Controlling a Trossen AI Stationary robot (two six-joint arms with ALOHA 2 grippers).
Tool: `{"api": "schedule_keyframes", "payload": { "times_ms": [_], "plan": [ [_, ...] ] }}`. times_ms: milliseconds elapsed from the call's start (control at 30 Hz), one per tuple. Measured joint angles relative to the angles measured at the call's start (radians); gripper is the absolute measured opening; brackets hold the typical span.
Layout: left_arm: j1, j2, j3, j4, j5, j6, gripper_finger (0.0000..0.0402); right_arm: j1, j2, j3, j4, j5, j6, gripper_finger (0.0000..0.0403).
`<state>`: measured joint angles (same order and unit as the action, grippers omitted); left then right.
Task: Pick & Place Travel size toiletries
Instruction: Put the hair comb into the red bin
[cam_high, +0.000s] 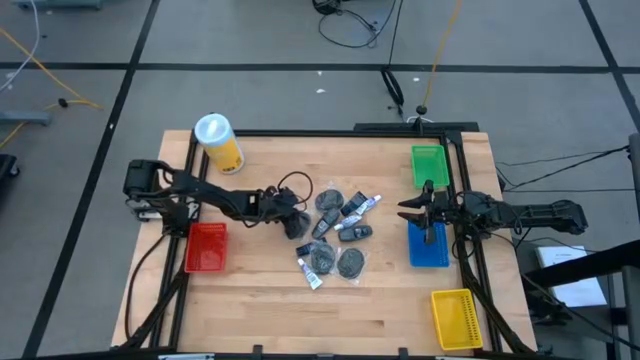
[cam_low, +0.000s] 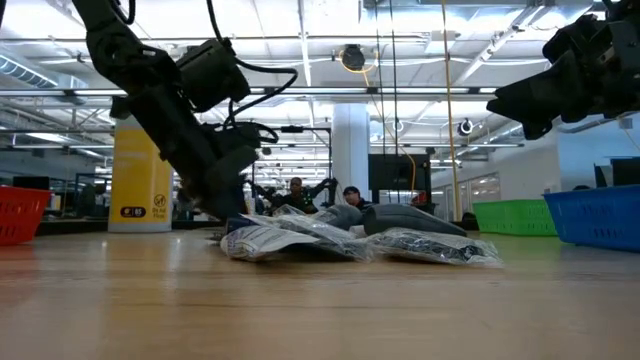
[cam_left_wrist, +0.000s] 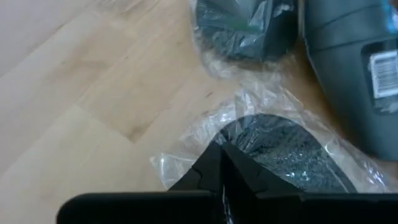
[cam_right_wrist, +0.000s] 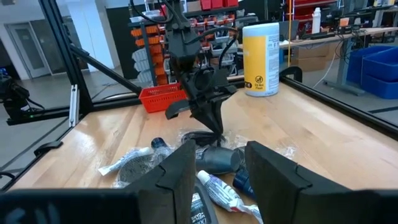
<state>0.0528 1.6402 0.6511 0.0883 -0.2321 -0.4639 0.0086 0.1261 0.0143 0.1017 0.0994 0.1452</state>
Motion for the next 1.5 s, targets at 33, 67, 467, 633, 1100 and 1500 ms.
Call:
{"api": "schedule_keyframes", "payload": {
  "times_ms": [33,67,467,633,1100,1500],
  "plan": [
    [0.0,-0.017,-0.003,-0.006,-0.001,0.009,0.0003,0.0,0.0,0.0,0.0,0.0,0.0,0.013],
    [-0.002,-0.036,-0.003,-0.006,0.0,0.016,0.0002,0.0,0.0,0.0,0.0,0.0,0.0,0.013],
    [-0.091,-0.437,-0.001,-0.271,0.122,0.023,0.0001,0.0,0.012,0.0,-0.001,0.0,0.0,0.013],
    [-0.121,-0.509,-0.007,-0.32,0.096,-0.036,0.0008,0.0,0.013,0.0,0.0,0.002,0.0,0.013],
    [0.018,-0.182,-0.009,-0.087,-0.008,-0.03,0.0275,0.0,0.013,0.0,0.056,0.003,-0.026,0.013],
    [0.119,0.033,-0.006,0.044,0.12,-0.093,0.0216,0.0,0.013,0.0,0.051,0.001,-0.026,0.013]
  ]
}}
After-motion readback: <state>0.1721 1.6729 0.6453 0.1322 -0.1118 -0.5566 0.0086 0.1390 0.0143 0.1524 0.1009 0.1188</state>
